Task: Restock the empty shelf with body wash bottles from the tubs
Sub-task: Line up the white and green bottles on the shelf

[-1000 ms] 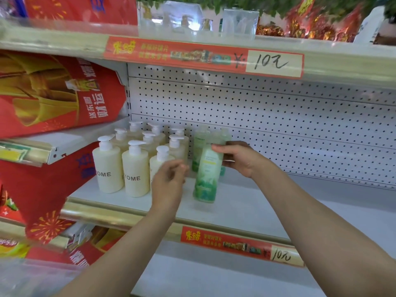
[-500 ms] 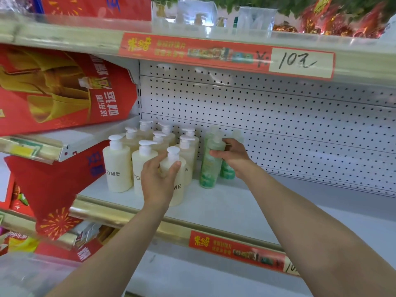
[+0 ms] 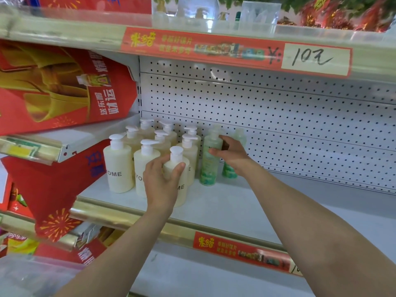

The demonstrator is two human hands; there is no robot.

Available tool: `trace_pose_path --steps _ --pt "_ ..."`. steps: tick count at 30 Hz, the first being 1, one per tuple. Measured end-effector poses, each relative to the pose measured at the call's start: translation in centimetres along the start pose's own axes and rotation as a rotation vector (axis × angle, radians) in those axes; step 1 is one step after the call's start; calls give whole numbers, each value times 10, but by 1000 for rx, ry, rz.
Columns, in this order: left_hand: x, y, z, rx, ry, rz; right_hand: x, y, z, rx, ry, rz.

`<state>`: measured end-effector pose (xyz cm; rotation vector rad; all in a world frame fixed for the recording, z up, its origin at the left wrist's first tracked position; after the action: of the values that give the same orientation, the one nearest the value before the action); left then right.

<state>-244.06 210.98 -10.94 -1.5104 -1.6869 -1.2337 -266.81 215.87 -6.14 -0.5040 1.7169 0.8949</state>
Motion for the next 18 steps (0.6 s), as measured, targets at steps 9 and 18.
trace_pose_path --steps 9,18 --pt "7 3 -1 -53 33 -22 -7 -6 10 104 -74 156" --pt "27 71 -21 -181 -70 -81 -85 -30 65 259 12 365"
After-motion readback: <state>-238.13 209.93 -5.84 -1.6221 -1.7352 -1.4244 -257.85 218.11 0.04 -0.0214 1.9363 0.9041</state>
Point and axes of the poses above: each hand's wrist, its own z-axis away from the middle knuckle, its own y-axis out of the back of the hand, x = y × z, the point moved 3 cm from there along -z, towards the middle knuckle, and after that the axes turned 7 degrees about -z, right-handed, at the moved point
